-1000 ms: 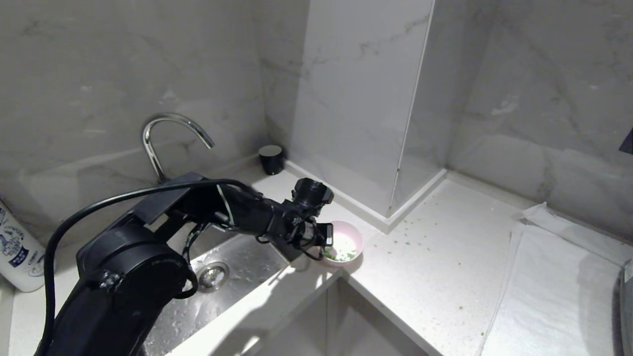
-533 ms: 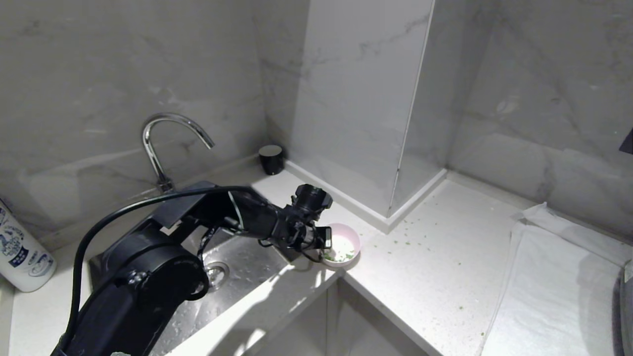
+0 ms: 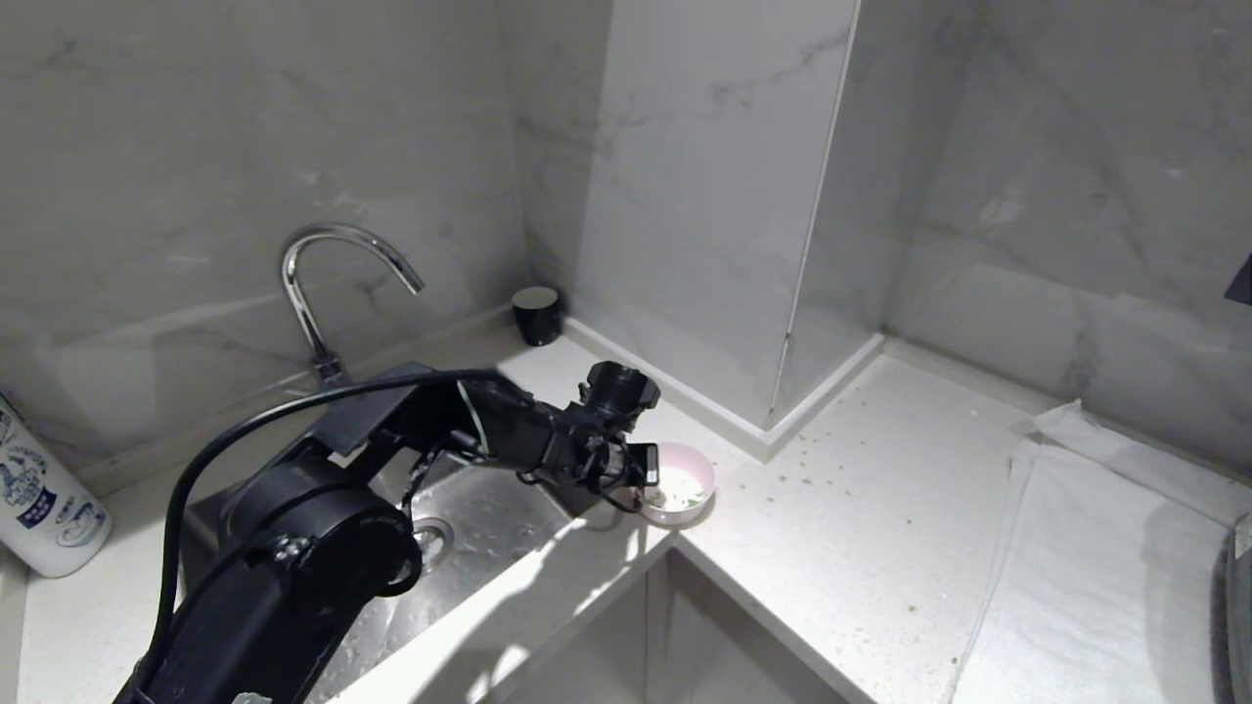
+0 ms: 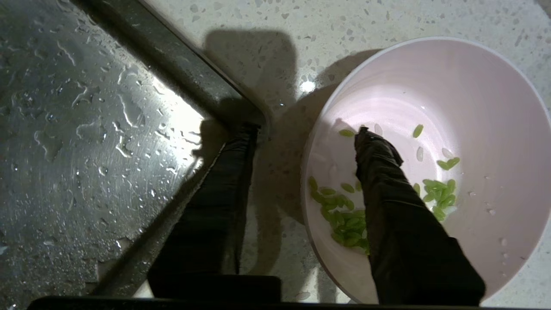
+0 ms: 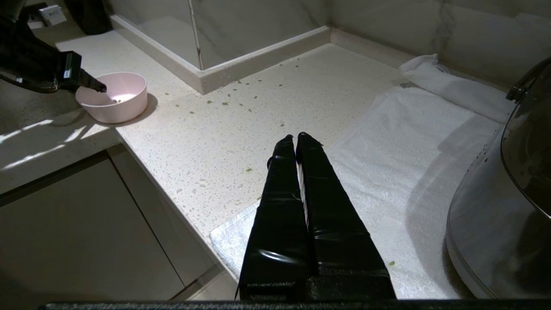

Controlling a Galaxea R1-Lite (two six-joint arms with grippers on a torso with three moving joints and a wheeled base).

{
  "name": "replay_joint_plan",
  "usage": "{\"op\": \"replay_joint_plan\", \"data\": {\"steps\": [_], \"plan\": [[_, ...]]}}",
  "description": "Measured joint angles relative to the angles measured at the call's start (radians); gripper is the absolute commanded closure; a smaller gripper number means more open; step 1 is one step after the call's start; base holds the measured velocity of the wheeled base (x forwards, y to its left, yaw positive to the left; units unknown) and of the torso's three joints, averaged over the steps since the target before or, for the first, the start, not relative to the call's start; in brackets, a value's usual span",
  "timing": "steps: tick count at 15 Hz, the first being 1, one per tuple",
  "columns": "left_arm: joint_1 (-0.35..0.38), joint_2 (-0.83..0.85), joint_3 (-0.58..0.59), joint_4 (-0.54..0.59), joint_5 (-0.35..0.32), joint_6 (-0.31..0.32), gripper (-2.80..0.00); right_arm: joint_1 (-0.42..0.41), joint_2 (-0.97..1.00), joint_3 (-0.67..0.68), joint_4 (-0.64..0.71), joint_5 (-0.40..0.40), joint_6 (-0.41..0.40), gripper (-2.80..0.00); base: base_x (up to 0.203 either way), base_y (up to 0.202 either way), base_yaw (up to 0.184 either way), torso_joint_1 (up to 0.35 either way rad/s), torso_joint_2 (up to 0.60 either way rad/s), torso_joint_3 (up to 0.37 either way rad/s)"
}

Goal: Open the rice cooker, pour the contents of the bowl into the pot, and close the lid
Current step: Turn on the tap

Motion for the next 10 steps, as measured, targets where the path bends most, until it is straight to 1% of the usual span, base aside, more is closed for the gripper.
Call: {"op": "replay_joint_plan", "data": {"steps": [3,5,7,10], "plan": [[0.0,-0.016,0.003,0.001,0.001,-0.016,-2.8,0.0,0.0,0.0,0.0,0.0,0.0,0.0,0.0,0.0,0.0,0.0,0.0,0.0],[0.001,-0.062,0.031,0.029,-0.001,-0.035,-2.8,0.0,0.0,0.0,0.0,0.0,0.0,0.0,0.0,0.0,0.0,0.0,0.0,0.0],[0.006,-0.137,0.099,0.052,-0.002,-0.044,-2.8,0.0,0.0,0.0,0.0,0.0,0.0,0.0,0.0,0.0,0.0,0.0,0.0,0.0],[0.045,-0.277,0.246,0.056,-0.005,-0.046,-2.8,0.0,0.0,0.0,0.0,0.0,0.0,0.0,0.0,0.0,0.0,0.0,0.0,0.0]]}}
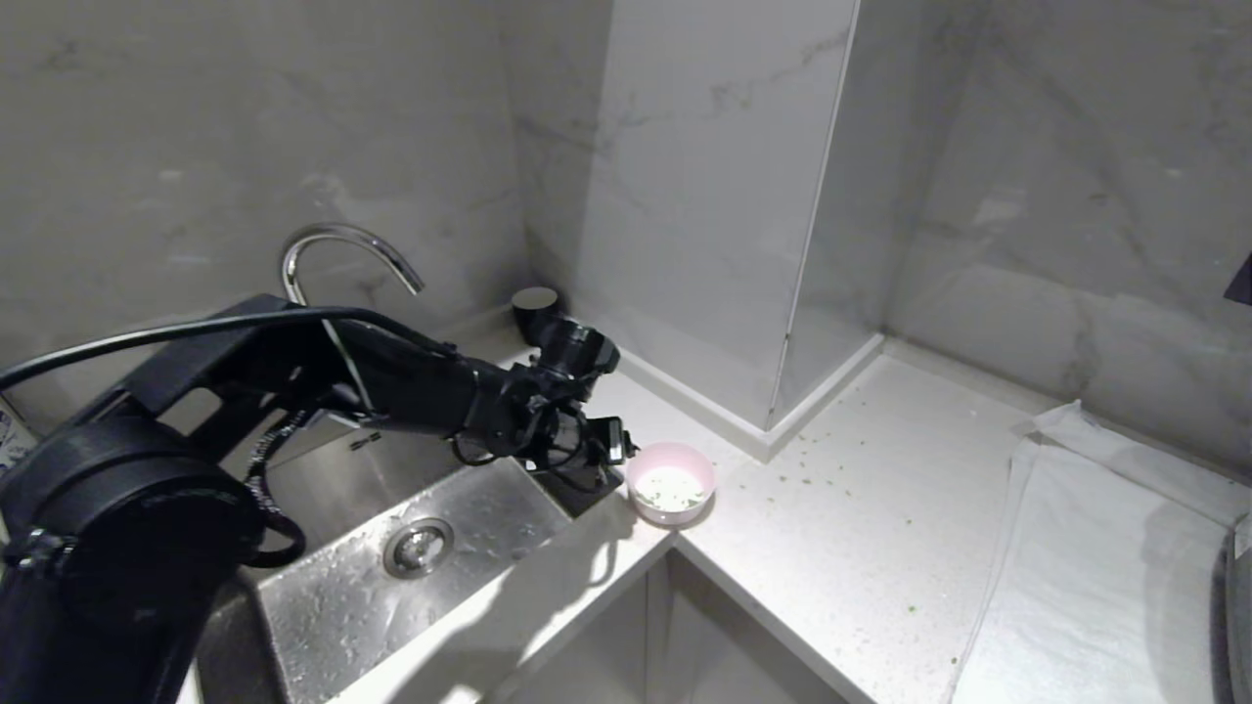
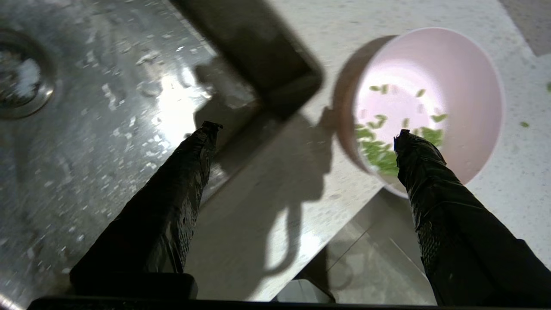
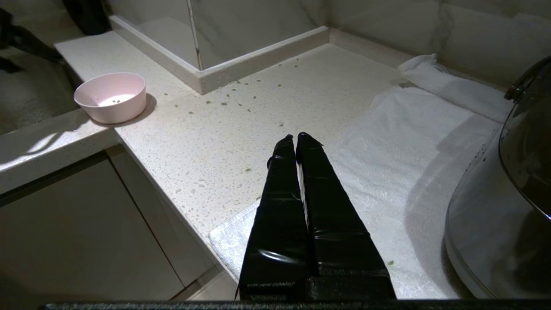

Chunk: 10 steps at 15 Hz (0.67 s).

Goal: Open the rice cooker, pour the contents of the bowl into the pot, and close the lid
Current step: Turn on the tap

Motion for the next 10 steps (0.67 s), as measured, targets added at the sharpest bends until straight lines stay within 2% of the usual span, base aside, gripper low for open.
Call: {"op": "replay_joint_plan", "data": {"steps": [3,5,7,10], "plan": [[0.063,-0.149,0.174,0.0,0.003,-0.012,-2.8,0.0,0.0,0.0,0.0,0.0,0.0,0.0,0.0,0.0,0.0,0.0,0.0,0.0],[0.137,-0.241,0.285,-0.028,0.003,-0.042,-2.8,0.0,0.0,0.0,0.0,0.0,0.001,0.0,0.0,0.0,0.0,0.0,0.0,0.0],[0.239,-0.302,0.393,-0.123,0.018,-0.054,-2.8,0.0,0.0,0.0,0.0,0.0,0.0,0.0,0.0,0.0,0.0,0.0,0.0,0.0],[0.401,-0.33,0.488,-0.289,0.091,-0.061,-2.8,0.0,0.0,0.0,0.0,0.0,0.0,0.0,0.0,0.0,0.0,0.0,0.0,0.0]]}}
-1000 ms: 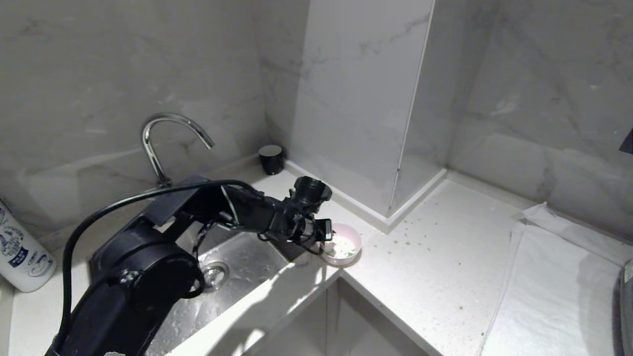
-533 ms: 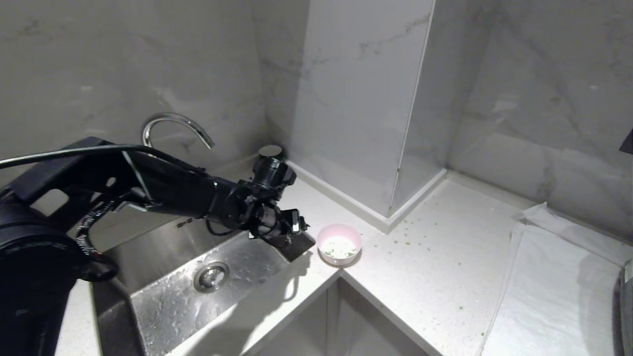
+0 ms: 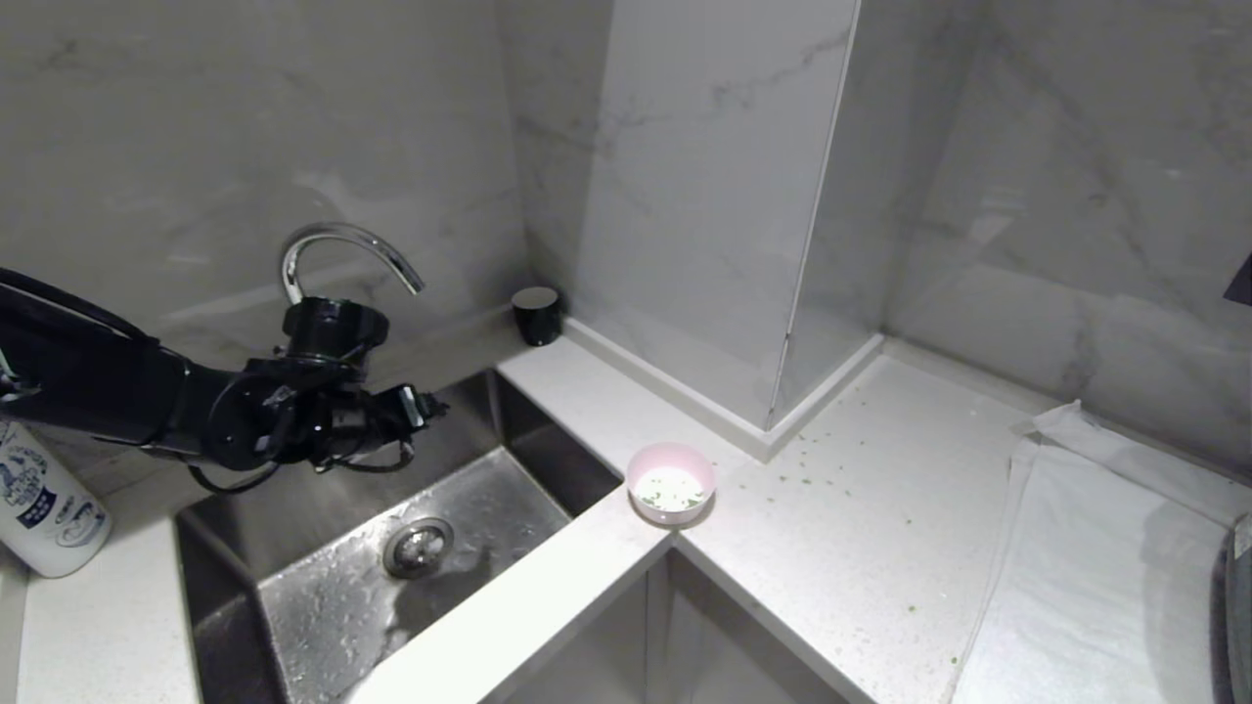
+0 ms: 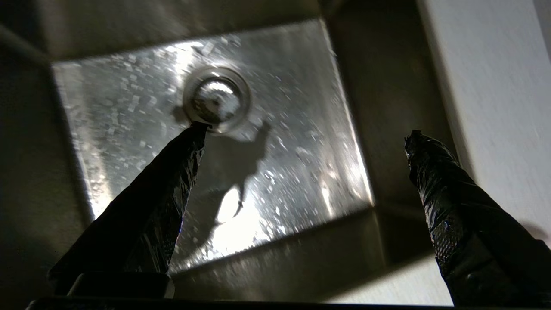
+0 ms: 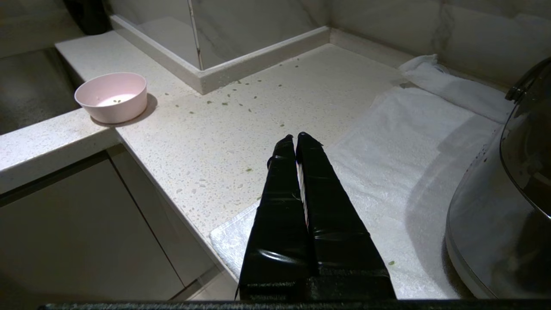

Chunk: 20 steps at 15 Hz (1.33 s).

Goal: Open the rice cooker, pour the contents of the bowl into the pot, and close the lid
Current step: Turn on the tap

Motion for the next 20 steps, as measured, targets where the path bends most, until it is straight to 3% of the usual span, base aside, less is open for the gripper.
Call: {"op": "replay_joint_plan", "data": {"steps": [4,8,11,14,20], "plan": [[0.181,0.052,-0.034,-0.036,0.016,-0.001,-2.8,0.0,0.0,0.0,0.001,0.0,0.0,0.0,0.0,0.0,0.0,0.0,0.0,0.0],[0.282,0.16,-0.164,-0.039,0.022,0.002,-2.8,0.0,0.0,0.0,0.001,0.0,0.0,0.0,0.0,0.0,0.0,0.0,0.0,0.0],[0.308,0.27,-0.306,-0.038,0.081,-0.005,-2.8,0.0,0.0,0.0,0.0,0.0,0.0,0.0,0.0,0.0,0.0,0.0,0.0,0.0],[0.313,0.384,-0.449,-0.037,0.158,-0.054,-2.8,0.0,0.0,0.0,0.0,0.0,0.0,0.0,0.0,0.0,0.0,0.0,0.0,0.0],[0.294,0.48,-0.536,-0.037,0.169,-0.106,-2.8,0.0,0.0,0.0,0.001,0.0,0.0,0.0,0.0,0.0,0.0,0.0,0.0,0.0]]}}
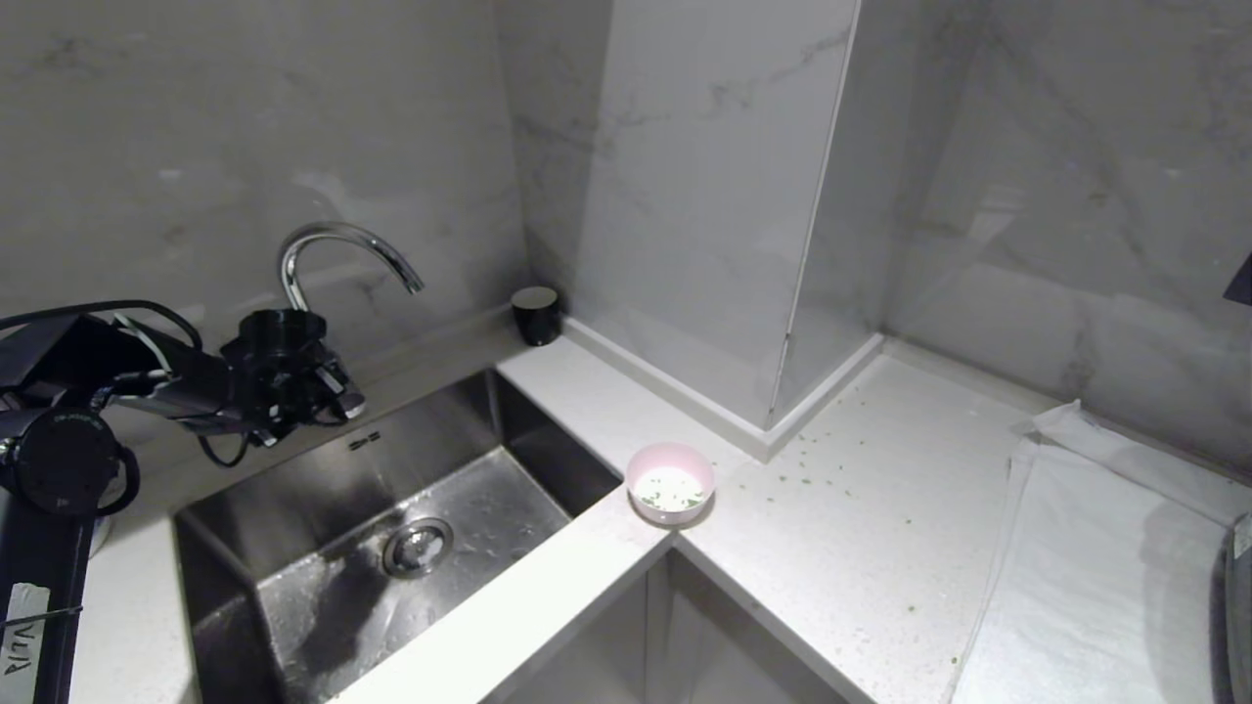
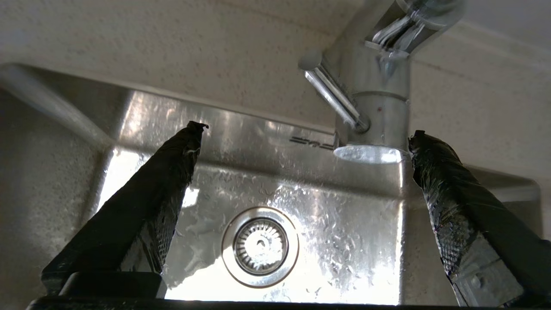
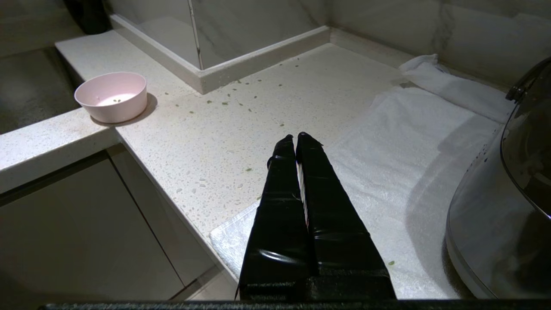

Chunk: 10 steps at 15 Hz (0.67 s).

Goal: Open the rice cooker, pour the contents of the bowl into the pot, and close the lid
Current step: Turn on the tap

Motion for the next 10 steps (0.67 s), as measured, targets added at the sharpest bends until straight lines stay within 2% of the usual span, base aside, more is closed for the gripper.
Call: {"op": "replay_joint_plan", "data": {"steps": [1,2,5,10], "plan": [[0.0,0.01,-0.008,0.0,0.002,-0.003,-2.8,0.0,0.0,0.0,0.0,0.0,0.001,0.0,0.0,0.0,0.0,0.0,0.0,0.0],[0.0,0.02,-0.021,0.0,0.013,-0.005,0.0,0.0,0.0,0.0,0.0,0.0,0.0,0.0,0.0,0.0,0.0,0.0,0.0,0.0],[0.006,0.057,-0.067,0.0,0.051,-0.007,0.0,0.0,0.0,0.0,0.0,0.0,0.0,0.0,0.0,0.0,0.0,0.0,0.0,0.0],[0.02,0.077,-0.084,-0.007,0.052,-0.008,0.0,0.0,0.0,0.0,0.0,0.0,0.0,0.0,0.0,0.0,0.0,0.0,0.0,0.0]]}}
